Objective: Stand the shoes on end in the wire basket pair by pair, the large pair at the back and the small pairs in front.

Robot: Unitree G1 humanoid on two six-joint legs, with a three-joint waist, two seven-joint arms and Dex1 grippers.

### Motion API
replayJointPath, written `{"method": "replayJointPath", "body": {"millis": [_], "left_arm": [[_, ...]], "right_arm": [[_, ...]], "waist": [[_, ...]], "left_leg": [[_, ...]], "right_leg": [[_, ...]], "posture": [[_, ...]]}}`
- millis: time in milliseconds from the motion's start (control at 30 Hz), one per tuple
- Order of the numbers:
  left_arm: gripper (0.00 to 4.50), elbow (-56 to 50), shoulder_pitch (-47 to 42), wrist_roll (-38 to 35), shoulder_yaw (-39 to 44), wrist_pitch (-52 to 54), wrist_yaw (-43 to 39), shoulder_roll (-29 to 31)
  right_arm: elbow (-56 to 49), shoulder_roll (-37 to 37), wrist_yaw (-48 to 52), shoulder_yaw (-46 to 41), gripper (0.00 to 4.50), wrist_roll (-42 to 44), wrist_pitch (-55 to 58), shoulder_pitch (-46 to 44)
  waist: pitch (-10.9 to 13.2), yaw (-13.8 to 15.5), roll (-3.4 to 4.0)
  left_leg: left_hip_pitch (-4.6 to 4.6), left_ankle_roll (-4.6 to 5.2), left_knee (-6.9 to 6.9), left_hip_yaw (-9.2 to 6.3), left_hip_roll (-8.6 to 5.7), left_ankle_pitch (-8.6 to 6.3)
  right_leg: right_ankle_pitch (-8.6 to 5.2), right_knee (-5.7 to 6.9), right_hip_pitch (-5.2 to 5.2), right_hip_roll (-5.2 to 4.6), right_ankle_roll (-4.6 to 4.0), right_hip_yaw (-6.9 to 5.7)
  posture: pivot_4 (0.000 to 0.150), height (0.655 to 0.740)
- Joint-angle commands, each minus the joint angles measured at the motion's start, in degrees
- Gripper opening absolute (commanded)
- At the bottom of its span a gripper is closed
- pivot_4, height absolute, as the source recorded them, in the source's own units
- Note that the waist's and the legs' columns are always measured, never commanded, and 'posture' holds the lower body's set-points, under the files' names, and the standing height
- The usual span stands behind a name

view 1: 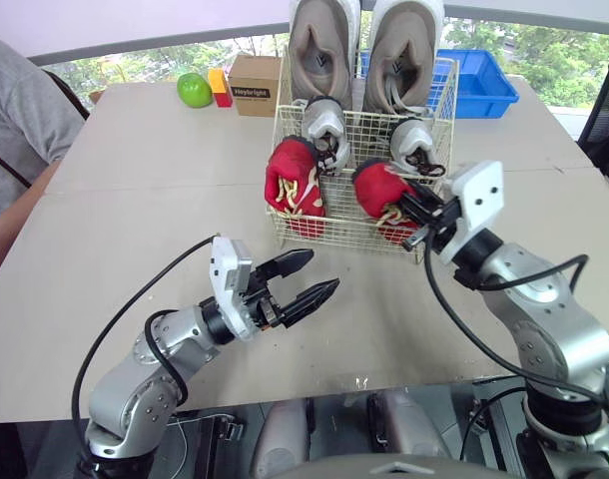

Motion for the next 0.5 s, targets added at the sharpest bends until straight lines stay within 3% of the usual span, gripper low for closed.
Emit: {"method": "replayJointPath", "body": {"millis": [33, 200, 367, 500], "left_arm": [[4.08, -0.4, -1.4, -1.4, 0.3, 0.3, -0.7, 0.2], [4.08, -0.3, -2.3, -1.9, 0.7, 1.2, -0.6, 0.5], [4.08, -1.0, -2.6, -2.0, 0.5, 1.6, 0.3, 0.1], [4.08, -1.2, -2.0, -1.7, 0.2, 1.4, 0.4, -0.4]], "right_arm": [[-4.1, 0.4, -4.5, -3.1, 0.09, -0.6, 5.0, 2.1], [-6.2, 2.3, -7.7, -5.8, 0.09, 0.8, 11.3, 3.4], [-5.3, -0.7, -6.4, -5.5, 0.09, 1.2, 16.0, 4.5], [-2.8, -1.2, -3.2, -3.6, 0.09, 4.1, 16.1, -0.5]], "waist": [[0.0, 0.0, 0.00], [0.0, 0.0, -0.02], [0.0, 0.1, -0.05], [-0.1, -0.3, -0.08]], "left_leg": [[0.00, 0.00, 0.00, 0.00, -0.01, 0.00], [0.01, 0.00, 0.00, 0.00, 0.00, 0.00], [0.06, 0.00, 0.02, 0.01, -0.02, 0.00], [0.11, 0.00, 0.02, 0.00, -0.02, 0.00]], "right_leg": [[0.00, 0.00, 0.00, 0.00, 0.00, 0.02], [-0.01, 0.00, 0.01, 0.00, 0.00, 0.01], [-0.09, -0.01, 0.07, -0.04, -0.14, 0.02], [-0.19, -0.01, 0.10, -0.02, 0.01, 0.03]], "posture": [[0.150, 0.7400], [0.150, 0.7400], [0.150, 0.7400], [0.150, 0.7400]]}}
